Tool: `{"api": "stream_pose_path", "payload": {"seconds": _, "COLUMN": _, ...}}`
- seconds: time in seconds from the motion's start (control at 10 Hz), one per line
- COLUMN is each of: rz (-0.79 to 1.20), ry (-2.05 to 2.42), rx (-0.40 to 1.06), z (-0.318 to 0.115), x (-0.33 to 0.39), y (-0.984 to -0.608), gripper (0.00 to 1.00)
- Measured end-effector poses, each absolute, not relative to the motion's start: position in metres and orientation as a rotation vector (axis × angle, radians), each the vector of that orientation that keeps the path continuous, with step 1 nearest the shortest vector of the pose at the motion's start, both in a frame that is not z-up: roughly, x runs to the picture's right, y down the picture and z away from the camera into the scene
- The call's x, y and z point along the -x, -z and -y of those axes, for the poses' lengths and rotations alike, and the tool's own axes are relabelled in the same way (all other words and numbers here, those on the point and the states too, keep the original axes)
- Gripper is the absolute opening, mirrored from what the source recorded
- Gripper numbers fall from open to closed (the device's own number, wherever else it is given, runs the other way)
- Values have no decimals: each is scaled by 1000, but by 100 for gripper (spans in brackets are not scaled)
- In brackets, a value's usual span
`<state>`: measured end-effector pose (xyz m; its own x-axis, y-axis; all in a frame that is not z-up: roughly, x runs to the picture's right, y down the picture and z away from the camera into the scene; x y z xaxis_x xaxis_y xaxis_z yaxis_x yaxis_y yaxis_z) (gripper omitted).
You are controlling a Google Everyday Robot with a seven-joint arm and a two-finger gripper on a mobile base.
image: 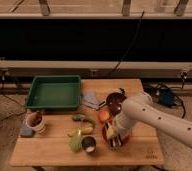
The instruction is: Wipe red bowl with eraser
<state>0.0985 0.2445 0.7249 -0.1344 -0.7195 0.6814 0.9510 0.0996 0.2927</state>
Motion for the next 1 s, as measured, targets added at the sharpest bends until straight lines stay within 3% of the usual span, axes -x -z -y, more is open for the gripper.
{"api": "stream_pose_path", "payload": {"seconds": 0.6, "rz": 767, "ry": 1417, "rx": 410, "z": -235, "x": -161, "y": -749, "gripper": 0}}
{"api": "stream_pose_path", "payload": {"seconds": 1.0, "rz": 747, "ry": 1377, "rx": 435, "z": -248, "x": -194, "y": -740, "gripper": 0}}
